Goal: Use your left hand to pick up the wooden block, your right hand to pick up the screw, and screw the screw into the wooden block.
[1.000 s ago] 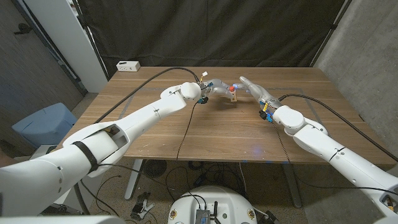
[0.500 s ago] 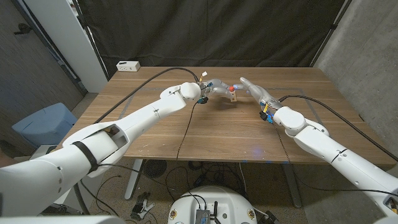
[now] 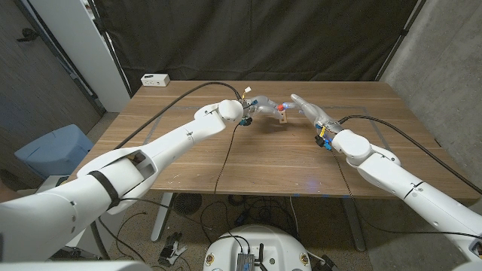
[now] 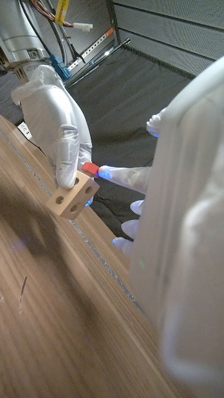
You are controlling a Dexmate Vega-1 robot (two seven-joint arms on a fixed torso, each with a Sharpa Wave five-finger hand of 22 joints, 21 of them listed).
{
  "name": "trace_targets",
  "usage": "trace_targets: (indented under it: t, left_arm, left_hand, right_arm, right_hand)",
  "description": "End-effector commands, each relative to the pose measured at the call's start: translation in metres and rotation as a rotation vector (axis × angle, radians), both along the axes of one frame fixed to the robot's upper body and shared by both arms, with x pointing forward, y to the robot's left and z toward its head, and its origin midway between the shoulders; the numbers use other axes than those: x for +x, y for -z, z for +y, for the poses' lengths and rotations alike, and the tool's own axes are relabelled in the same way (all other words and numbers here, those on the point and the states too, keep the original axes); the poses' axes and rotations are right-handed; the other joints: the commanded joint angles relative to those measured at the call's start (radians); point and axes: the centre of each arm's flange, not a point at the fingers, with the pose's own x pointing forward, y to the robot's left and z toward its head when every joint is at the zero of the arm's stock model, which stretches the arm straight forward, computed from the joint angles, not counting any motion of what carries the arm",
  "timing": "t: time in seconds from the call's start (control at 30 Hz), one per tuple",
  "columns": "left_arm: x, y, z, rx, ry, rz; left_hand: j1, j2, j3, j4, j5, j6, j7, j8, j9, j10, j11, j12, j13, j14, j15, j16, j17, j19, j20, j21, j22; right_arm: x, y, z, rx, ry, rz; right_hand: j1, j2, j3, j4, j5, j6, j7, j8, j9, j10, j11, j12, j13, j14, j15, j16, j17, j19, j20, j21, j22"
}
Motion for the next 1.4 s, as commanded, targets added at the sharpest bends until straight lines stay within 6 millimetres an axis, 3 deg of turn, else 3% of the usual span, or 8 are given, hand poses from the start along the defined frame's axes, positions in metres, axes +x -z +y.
trace_targets:
  t: [0.03, 1.03, 1.4]
  left_arm:
    - [0.003, 0.000, -0.003, 0.001, 0.003, 0.004]
    - [0.002, 0.003, -0.001, -0.006, 0.003, 0.013]
    - [-0.001, 0.003, -0.002, -0.001, 0.002, 0.004]
  left_hand:
    - [0.003, 0.009, 0.003, 0.002, 0.005, 0.031, 0.028, 0.006, 0.001, 0.008, -0.002, 0.001, 0.006, 0.009, -0.051, 0.004, 0.004, 0.004, 0.010, 0.003, 0.004]
    - [0.002, 0.010, 0.003, 0.003, 0.004, 0.032, 0.031, 0.007, 0.002, 0.009, -0.002, 0.001, 0.016, 0.009, -0.051, 0.003, 0.005, 0.003, 0.011, 0.003, 0.004]
    - [0.003, 0.009, 0.003, 0.002, 0.004, 0.033, 0.031, 0.008, 0.002, 0.009, -0.002, 0.001, 0.018, 0.010, -0.050, 0.004, 0.004, 0.004, 0.010, 0.003, 0.004]
  right_arm:
    - [-0.004, 0.003, 0.005, -0.008, -0.016, 0.009]
    - [-0.014, 0.009, 0.021, -0.012, -0.056, 0.008]
    - [-0.020, 0.002, 0.004, 0.018, -0.012, -0.024]
  right_hand:
    - [0.004, 0.012, 0.000, 0.007, 0.008, 0.011, 0.000, 0.006, 0.002, -0.022, 0.004, 0.007, 0.002, -0.140, 0.002, 0.007, 0.002, 0.005, 0.005, 0.004, 0.000]
    - [0.010, 0.013, 0.000, 0.012, 0.011, 0.020, 0.003, 0.007, 0.002, -0.017, 0.004, 0.007, 0.002, -0.134, 0.002, 0.007, 0.001, 0.007, 0.005, 0.004, 0.000]
    - [0.012, 0.013, 0.000, 0.014, 0.012, 0.023, 0.004, 0.007, 0.002, -0.011, 0.003, 0.009, 0.002, -0.132, 0.003, 0.007, 0.000, 0.010, 0.005, 0.005, 0.000]
